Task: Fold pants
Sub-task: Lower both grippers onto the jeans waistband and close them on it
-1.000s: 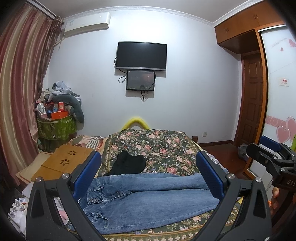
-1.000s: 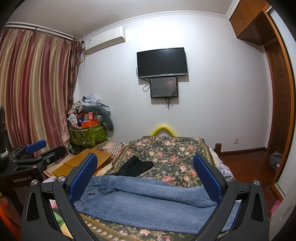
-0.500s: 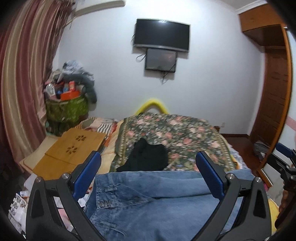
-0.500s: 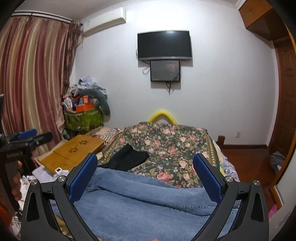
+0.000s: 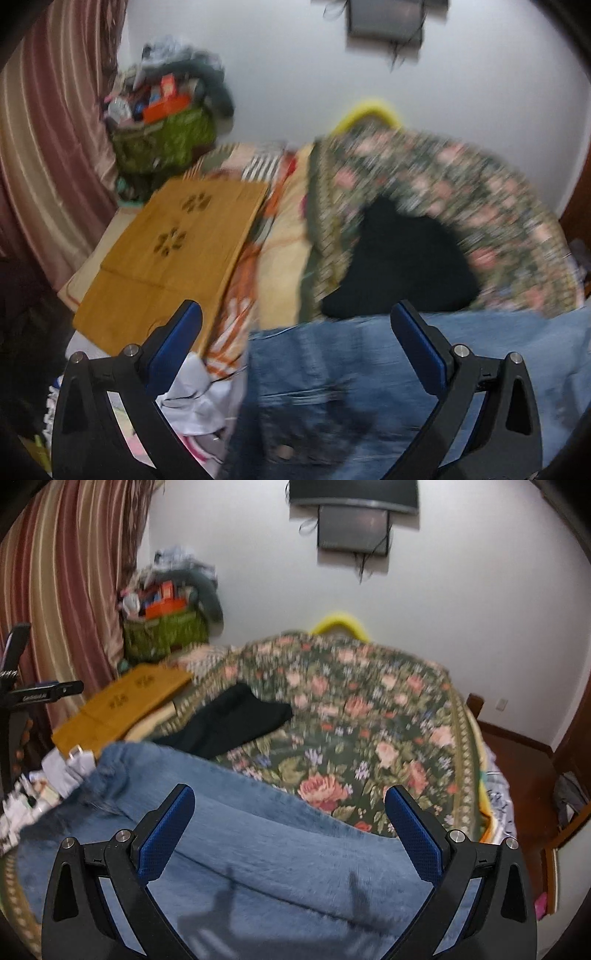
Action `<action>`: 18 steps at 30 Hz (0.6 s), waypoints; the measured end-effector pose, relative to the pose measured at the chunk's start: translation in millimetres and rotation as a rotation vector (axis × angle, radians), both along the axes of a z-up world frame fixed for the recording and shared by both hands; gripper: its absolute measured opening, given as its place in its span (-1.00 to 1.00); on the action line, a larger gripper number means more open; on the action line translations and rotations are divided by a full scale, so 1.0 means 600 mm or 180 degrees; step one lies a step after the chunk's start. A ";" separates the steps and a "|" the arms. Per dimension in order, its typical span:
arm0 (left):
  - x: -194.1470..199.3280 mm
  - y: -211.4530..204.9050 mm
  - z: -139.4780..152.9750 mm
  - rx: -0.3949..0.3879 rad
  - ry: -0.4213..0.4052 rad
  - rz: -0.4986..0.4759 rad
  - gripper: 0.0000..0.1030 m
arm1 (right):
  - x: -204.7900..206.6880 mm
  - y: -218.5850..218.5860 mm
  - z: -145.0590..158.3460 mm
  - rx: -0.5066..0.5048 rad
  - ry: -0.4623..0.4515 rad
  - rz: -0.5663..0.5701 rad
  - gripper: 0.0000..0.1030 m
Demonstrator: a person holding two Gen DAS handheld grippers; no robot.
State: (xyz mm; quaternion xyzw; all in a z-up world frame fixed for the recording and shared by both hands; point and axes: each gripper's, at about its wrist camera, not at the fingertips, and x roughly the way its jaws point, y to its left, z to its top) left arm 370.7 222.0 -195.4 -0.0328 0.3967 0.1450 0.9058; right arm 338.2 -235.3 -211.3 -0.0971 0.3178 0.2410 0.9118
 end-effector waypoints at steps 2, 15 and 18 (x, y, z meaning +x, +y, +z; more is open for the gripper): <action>0.024 0.024 -0.045 -0.0057 0.0227 0.0065 0.99 | 0.029 0.005 -0.024 -0.0076 0.0143 0.0054 0.95; 0.087 0.040 -0.222 -0.0455 0.1170 -0.0164 0.75 | 0.170 0.032 -0.137 -0.0414 0.0858 0.0500 0.61; 0.102 0.030 -0.250 -0.0423 0.1333 -0.0166 0.75 | 0.181 0.043 -0.156 -0.0390 0.1049 0.0654 0.44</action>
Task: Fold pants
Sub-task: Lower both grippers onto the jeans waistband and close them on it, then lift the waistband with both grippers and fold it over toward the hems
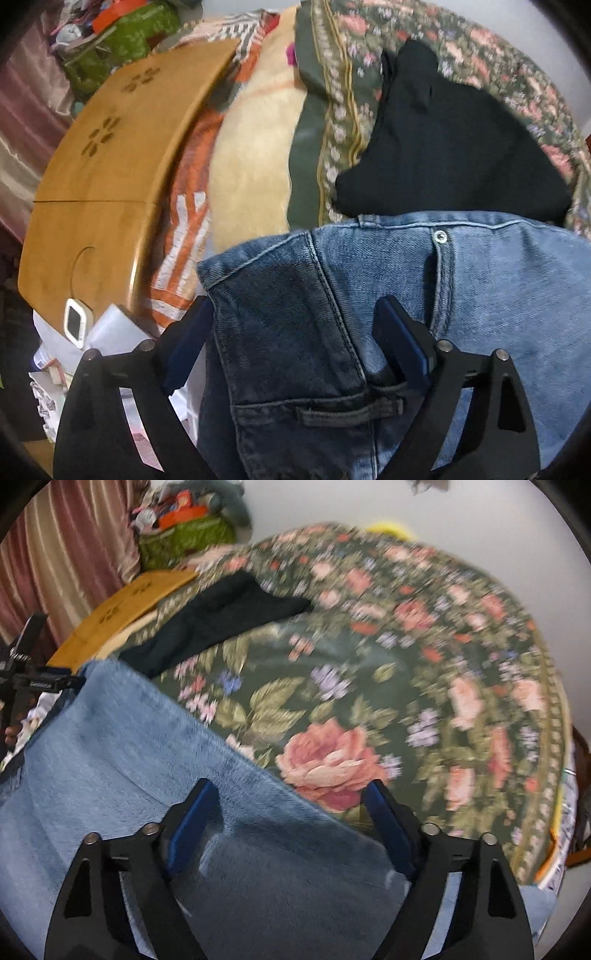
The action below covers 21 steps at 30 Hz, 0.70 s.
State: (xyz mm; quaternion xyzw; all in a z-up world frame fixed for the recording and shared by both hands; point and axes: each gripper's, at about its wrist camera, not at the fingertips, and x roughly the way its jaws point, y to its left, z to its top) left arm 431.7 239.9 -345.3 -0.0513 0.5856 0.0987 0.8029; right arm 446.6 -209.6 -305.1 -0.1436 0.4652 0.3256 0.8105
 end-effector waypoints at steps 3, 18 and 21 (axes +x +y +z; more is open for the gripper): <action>0.004 0.003 -0.003 -0.0050 0.0020 0.0097 0.57 | -0.001 0.002 -0.005 0.0076 0.0060 0.0052 0.35; 0.000 -0.026 0.093 0.0157 -0.0372 0.0105 -0.81 | -0.038 0.024 0.026 -0.0165 -0.0391 0.0031 -0.89; -0.011 -0.026 0.142 0.0156 -0.0605 0.0104 -0.82 | -0.032 0.015 0.077 -0.0030 -0.0654 -0.0119 -0.89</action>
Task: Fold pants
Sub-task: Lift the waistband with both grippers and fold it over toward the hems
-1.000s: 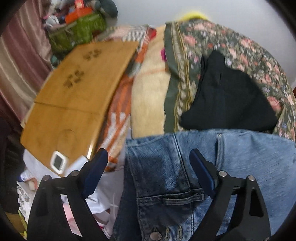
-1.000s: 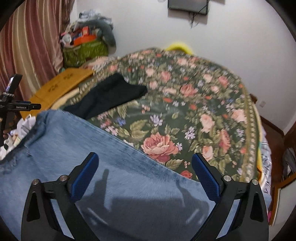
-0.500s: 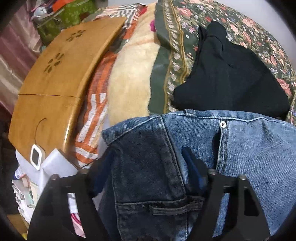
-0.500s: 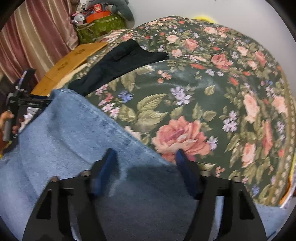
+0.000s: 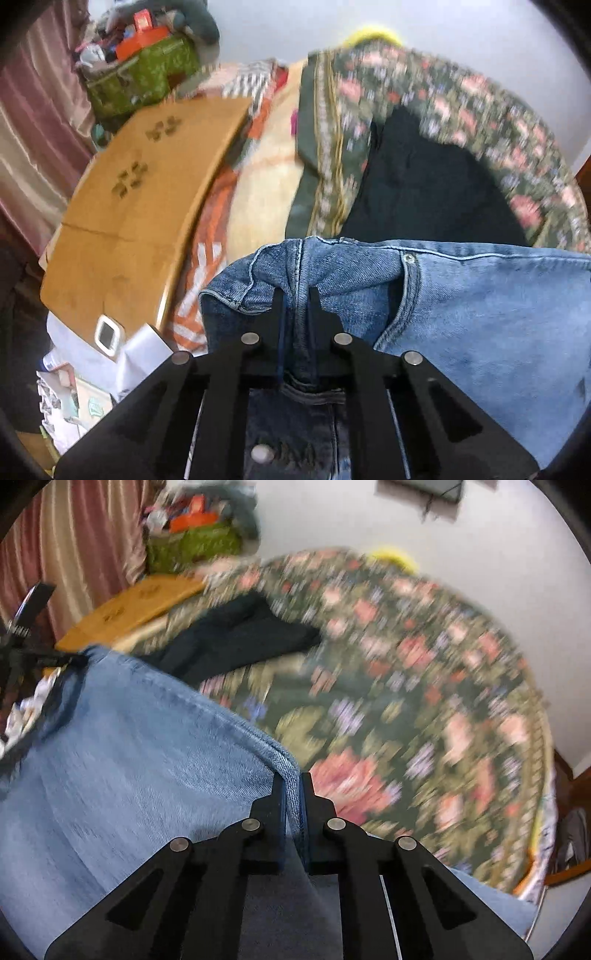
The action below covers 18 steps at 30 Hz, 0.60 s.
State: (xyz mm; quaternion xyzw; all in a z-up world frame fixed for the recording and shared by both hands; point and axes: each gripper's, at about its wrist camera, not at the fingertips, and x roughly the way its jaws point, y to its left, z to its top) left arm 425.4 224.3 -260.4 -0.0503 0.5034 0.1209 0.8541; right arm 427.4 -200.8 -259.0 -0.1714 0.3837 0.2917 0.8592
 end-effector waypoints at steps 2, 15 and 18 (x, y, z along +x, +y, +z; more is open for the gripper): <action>-0.011 -0.007 0.029 0.0063 -0.0109 -0.0042 -0.83 | -0.011 -0.006 0.036 0.0067 -0.0187 -0.0017 -0.89; -0.189 -0.017 0.102 0.0065 -0.0488 -0.0095 -0.83 | -0.197 -0.032 0.103 0.0323 -0.0332 0.0093 -0.90; -0.235 -0.014 0.102 -0.0018 -0.0539 -0.0086 -0.82 | -0.241 -0.034 0.096 0.0301 -0.0317 0.0155 -0.90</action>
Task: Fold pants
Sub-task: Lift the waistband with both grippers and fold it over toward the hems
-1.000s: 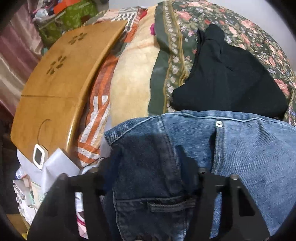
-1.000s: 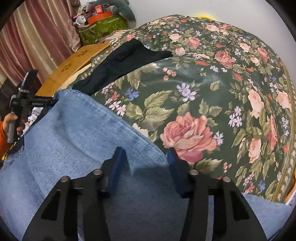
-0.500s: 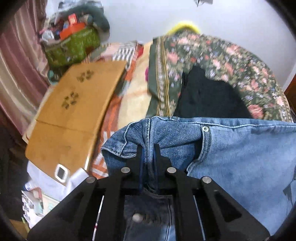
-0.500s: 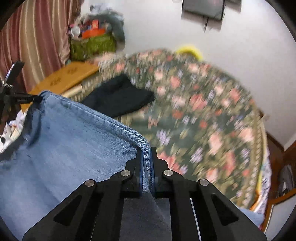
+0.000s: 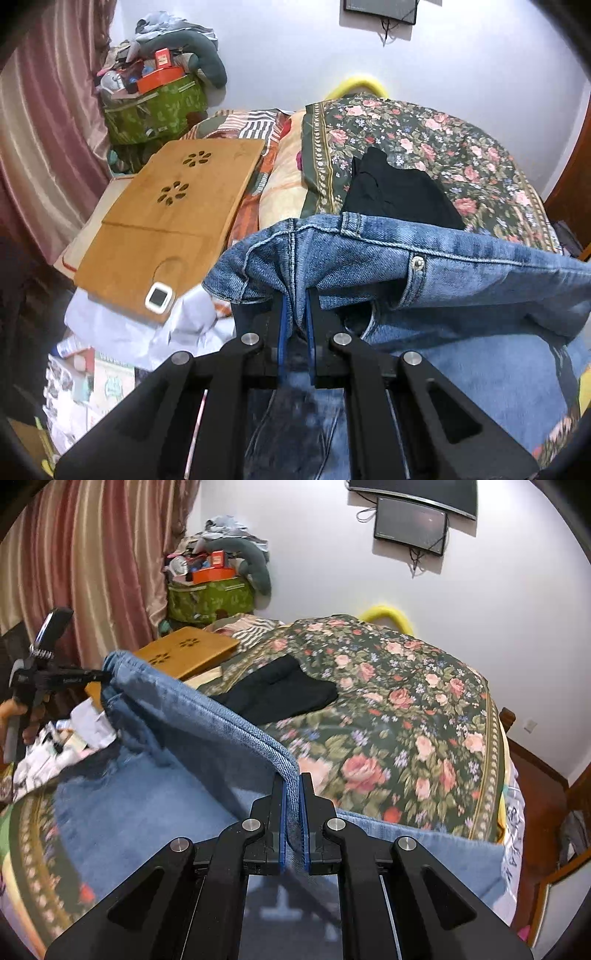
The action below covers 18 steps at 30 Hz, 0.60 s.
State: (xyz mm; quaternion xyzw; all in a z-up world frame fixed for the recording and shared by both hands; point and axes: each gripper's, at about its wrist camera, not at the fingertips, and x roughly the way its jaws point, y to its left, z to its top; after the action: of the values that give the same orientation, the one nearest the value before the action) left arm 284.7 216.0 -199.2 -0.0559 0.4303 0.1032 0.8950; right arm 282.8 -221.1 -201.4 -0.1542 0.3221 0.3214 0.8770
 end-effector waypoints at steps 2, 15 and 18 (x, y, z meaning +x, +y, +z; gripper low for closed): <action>-0.030 0.002 -0.008 -0.0044 0.0007 -0.0009 -0.79 | -0.028 -0.002 -0.008 0.0013 0.0027 0.0024 -0.90; -0.156 -0.006 -0.101 -0.0247 0.0397 -0.0106 -0.49 | -0.116 -0.013 -0.096 0.0107 0.0408 -0.0081 -0.89; -0.173 -0.015 -0.095 -0.0096 0.0401 -0.0087 -0.31 | -0.125 -0.016 -0.107 0.0147 0.0517 -0.0105 -0.89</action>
State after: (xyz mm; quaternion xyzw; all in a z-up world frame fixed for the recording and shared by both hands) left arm 180.6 207.3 -256.2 -0.0569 0.4881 0.0878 0.8665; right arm 207.7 -230.5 -265.3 -0.1020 0.3872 0.3257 0.8565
